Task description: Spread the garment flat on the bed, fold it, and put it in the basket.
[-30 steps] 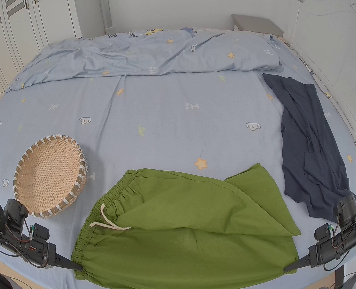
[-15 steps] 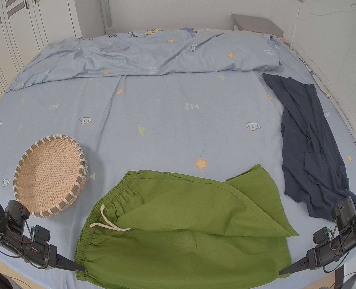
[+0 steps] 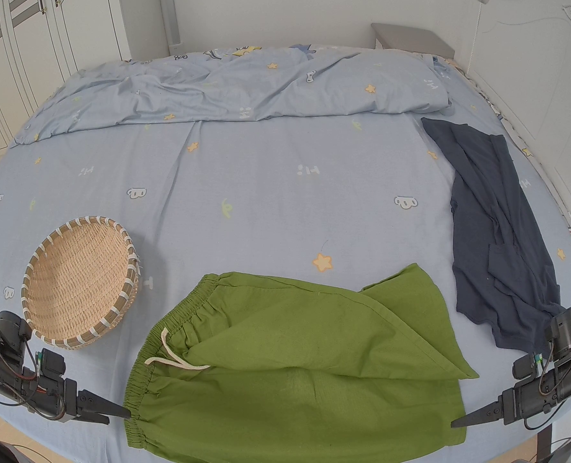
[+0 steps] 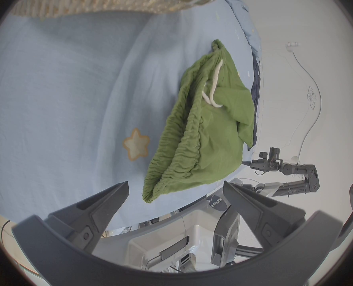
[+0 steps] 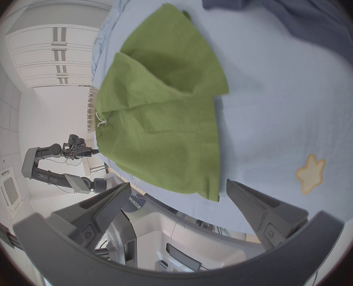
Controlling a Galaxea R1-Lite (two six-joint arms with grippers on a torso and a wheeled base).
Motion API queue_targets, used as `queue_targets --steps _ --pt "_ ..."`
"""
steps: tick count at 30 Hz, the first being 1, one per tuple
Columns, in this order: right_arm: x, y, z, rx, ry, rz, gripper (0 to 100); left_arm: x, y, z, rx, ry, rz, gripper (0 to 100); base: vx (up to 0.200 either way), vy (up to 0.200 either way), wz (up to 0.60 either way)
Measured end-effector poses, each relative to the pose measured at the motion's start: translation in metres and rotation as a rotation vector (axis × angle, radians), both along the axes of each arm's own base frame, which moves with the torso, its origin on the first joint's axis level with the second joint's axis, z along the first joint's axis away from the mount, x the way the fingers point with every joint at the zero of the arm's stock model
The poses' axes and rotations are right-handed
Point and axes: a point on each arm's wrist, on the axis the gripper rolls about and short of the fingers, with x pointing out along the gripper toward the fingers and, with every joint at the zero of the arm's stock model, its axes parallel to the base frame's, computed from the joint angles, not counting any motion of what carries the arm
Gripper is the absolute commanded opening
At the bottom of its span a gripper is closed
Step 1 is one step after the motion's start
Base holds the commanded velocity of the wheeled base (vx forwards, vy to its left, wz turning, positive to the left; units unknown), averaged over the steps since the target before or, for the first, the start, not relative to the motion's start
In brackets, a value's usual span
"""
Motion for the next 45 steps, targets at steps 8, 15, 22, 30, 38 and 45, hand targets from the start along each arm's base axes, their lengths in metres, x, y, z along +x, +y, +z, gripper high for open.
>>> queue_targets --steps 8,15,22,30,38,45 --pt "-0.007 -0.003 0.039 -0.017 -0.251 -0.033 100 0.014 0.007 0.037 0.04 -0.117 0.048 100 0.0 0.0 0.0" --pt "0.007 -0.002 0.087 -0.012 -0.478 -0.044 100 0.04 -0.022 0.094 0.032 -0.256 0.0 100 0.0 0.0 0.0" --pt "0.029 0.003 0.131 0.005 -0.637 -0.019 100 0.08 -0.055 0.138 0.069 -0.422 -0.03 100 0.0 0.0 0.0" --pt "0.046 0.016 0.146 0.024 -0.677 0.036 100 0.151 -0.093 0.134 0.158 -0.444 0.023 100 0.0 0.0 0.0" --pt "0.055 0.025 0.142 0.022 -0.652 0.068 100 0.196 -0.122 0.096 0.326 -0.37 0.129 100 0.0 0.0 0.0" --pt "0.061 0.028 0.136 0.02 -0.621 0.076 100 0.205 -0.124 0.082 0.404 -0.346 0.168 100 0.0 0.0 0.0"
